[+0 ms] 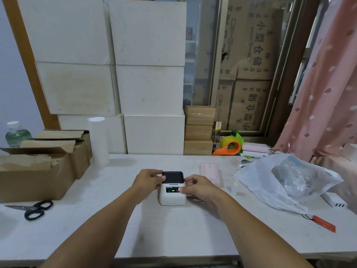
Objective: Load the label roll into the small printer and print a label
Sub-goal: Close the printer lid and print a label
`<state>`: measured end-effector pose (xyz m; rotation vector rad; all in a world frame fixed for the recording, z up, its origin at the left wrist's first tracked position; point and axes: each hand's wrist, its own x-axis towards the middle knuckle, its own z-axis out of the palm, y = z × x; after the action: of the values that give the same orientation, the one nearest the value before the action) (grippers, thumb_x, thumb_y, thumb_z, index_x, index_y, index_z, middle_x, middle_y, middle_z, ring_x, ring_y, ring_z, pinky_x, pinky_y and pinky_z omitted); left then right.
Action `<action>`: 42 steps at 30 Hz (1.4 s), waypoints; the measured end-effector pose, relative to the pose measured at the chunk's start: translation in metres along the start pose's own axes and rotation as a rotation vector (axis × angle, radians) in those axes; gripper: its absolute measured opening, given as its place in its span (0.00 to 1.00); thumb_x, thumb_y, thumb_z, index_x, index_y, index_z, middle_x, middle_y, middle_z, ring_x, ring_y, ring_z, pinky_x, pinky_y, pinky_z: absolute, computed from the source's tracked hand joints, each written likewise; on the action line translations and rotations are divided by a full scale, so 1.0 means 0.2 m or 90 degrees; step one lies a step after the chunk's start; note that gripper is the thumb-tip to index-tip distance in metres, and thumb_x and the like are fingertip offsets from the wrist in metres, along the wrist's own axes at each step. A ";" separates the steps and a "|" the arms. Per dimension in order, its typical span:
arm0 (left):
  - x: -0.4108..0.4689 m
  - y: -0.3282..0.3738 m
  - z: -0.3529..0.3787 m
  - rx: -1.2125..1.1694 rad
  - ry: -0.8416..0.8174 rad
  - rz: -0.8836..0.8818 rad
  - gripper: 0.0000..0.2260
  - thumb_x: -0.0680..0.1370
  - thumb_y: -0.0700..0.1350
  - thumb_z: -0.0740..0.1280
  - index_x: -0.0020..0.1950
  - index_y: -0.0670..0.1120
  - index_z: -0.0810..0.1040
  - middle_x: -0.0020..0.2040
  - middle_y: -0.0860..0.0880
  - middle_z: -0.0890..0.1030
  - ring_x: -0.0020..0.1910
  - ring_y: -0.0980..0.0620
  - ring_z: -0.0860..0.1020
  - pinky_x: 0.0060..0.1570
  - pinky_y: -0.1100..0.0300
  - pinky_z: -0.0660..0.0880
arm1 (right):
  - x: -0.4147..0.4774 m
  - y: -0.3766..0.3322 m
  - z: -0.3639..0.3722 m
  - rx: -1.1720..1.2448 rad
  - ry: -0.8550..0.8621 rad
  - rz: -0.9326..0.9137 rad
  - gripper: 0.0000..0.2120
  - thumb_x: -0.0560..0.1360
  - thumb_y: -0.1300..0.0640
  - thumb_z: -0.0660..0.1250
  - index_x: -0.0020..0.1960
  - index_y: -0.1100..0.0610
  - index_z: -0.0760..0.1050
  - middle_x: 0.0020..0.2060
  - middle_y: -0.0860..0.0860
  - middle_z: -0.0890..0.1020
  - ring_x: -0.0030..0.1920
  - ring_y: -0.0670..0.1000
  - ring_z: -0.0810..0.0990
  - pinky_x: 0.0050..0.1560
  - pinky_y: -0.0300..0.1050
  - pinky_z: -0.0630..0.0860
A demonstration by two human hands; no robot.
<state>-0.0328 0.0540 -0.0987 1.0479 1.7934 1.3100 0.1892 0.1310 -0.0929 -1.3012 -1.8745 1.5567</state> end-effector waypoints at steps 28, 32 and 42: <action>-0.03 0.01 0.00 -0.044 -0.003 0.006 0.19 0.79 0.40 0.74 0.69 0.40 0.80 0.48 0.44 0.87 0.51 0.47 0.85 0.62 0.51 0.82 | 0.02 0.02 0.00 0.027 -0.004 0.007 0.28 0.62 0.51 0.86 0.60 0.49 0.82 0.57 0.52 0.86 0.56 0.53 0.88 0.64 0.53 0.84; -0.03 0.01 0.01 -0.053 -0.006 0.006 0.18 0.79 0.40 0.74 0.69 0.41 0.81 0.50 0.44 0.87 0.54 0.46 0.85 0.62 0.52 0.82 | 0.01 0.01 0.00 0.016 -0.001 0.007 0.29 0.61 0.49 0.86 0.60 0.48 0.82 0.58 0.51 0.86 0.56 0.53 0.88 0.64 0.52 0.84; 0.00 -0.02 0.00 -0.057 -0.010 0.006 0.19 0.78 0.41 0.75 0.68 0.40 0.82 0.54 0.38 0.87 0.50 0.47 0.85 0.63 0.49 0.82 | -0.02 0.01 0.00 0.031 -0.003 -0.009 0.26 0.63 0.53 0.85 0.59 0.52 0.81 0.56 0.53 0.86 0.46 0.50 0.87 0.67 0.55 0.82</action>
<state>-0.0332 0.0539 -0.1027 1.0156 1.7040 1.3714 0.1912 0.1277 -0.0947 -1.2622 -1.8338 1.5901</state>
